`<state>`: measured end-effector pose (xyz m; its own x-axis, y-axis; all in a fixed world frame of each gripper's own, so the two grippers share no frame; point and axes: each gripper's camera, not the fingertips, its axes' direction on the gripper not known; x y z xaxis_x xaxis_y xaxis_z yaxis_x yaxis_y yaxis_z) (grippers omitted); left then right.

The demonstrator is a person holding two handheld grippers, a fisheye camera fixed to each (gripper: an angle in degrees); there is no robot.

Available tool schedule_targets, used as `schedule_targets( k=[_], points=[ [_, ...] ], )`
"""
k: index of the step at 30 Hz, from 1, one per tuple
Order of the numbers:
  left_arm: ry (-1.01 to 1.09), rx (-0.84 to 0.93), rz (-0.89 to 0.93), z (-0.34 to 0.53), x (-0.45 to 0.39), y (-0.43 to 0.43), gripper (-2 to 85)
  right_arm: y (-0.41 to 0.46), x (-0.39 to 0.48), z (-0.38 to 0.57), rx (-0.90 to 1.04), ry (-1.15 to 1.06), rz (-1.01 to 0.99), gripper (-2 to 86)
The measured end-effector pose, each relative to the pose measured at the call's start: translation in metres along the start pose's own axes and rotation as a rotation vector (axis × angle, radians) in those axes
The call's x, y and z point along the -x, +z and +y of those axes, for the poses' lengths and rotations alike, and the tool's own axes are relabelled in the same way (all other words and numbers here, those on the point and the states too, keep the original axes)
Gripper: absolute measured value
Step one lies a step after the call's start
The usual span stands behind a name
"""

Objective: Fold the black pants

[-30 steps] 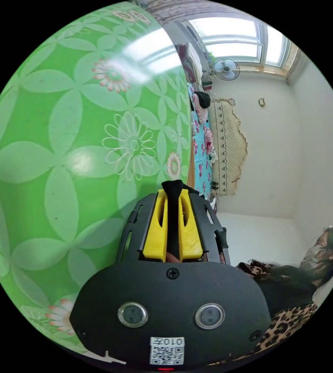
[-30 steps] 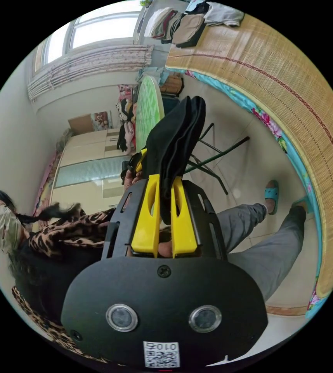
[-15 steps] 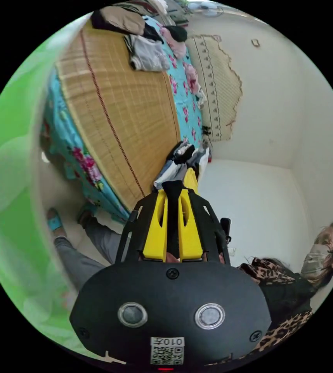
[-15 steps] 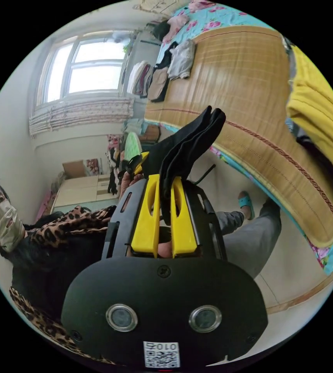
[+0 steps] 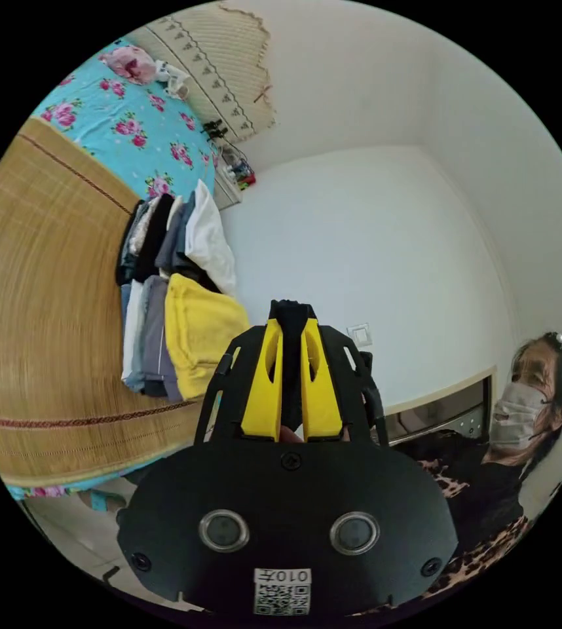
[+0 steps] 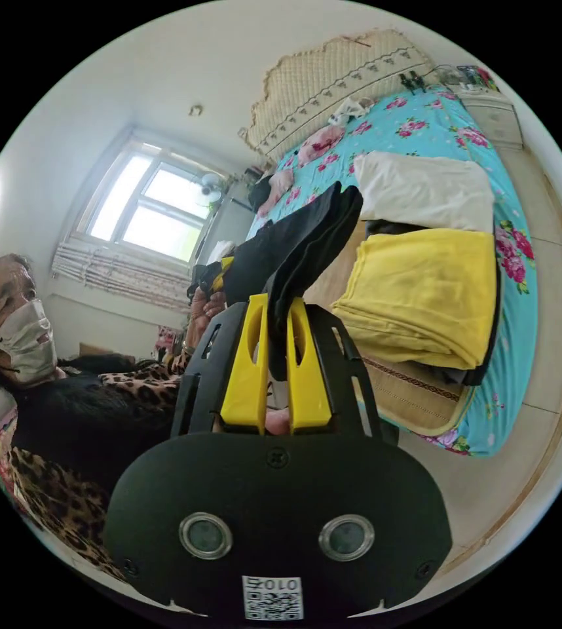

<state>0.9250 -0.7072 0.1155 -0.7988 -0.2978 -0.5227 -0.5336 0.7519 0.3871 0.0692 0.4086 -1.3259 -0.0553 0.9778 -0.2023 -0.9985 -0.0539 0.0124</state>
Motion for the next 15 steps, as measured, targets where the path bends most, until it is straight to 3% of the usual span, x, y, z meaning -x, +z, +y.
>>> schedule_targets(
  k=[7,11,15],
  points=[
    [-0.141,0.225,-0.047,-0.094,0.091,0.121,5.0,-0.043,-0.082,-0.042,0.048,0.086,-0.005,3.8],
    [-0.025,0.239,-0.034,-0.159,0.083,0.15,5.1,-0.088,-0.084,-0.071,-0.019,-0.034,0.013,3.8],
    [0.073,0.191,-0.017,-0.227,0.073,0.162,5.2,-0.14,-0.107,-0.096,-0.205,-0.099,-0.031,4.2]
  ],
)
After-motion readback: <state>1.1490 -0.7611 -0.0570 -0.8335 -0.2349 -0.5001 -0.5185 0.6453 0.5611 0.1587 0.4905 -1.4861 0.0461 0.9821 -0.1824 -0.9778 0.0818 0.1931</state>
